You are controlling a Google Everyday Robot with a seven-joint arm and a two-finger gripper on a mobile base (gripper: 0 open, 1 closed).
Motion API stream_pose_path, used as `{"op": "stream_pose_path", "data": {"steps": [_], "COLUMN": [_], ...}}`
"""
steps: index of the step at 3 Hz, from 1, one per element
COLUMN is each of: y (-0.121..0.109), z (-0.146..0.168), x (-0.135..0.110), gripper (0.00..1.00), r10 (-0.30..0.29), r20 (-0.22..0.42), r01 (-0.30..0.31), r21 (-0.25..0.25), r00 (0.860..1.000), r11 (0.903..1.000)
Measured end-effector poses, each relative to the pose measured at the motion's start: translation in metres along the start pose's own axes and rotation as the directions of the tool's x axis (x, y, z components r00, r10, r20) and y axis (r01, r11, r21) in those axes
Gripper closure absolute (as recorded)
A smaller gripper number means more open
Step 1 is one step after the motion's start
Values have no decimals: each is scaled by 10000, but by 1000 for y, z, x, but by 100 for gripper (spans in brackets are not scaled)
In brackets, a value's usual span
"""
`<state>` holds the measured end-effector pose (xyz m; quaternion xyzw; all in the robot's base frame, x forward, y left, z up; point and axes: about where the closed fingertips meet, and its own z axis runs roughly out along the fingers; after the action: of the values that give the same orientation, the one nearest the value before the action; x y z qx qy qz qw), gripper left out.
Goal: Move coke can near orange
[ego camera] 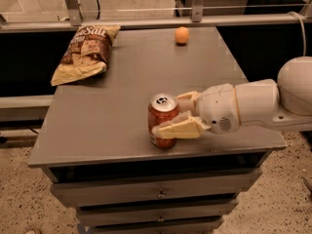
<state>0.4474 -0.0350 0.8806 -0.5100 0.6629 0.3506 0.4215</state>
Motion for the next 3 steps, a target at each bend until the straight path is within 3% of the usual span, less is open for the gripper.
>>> {"op": "stream_pose_path", "data": {"steps": [1,2,3], "y": [2,-10,-41], "z": [11,-7,-57], "x": [-4,-10,-19], "gripper": [72,95,100], "r10": [286,260,-1], "r20": [284,276,599], "r01": [-285,-269,-73], "r21": [-57,332,1226], "r00": [9992,9993,9982], "r11": [9996,9991,9924]}}
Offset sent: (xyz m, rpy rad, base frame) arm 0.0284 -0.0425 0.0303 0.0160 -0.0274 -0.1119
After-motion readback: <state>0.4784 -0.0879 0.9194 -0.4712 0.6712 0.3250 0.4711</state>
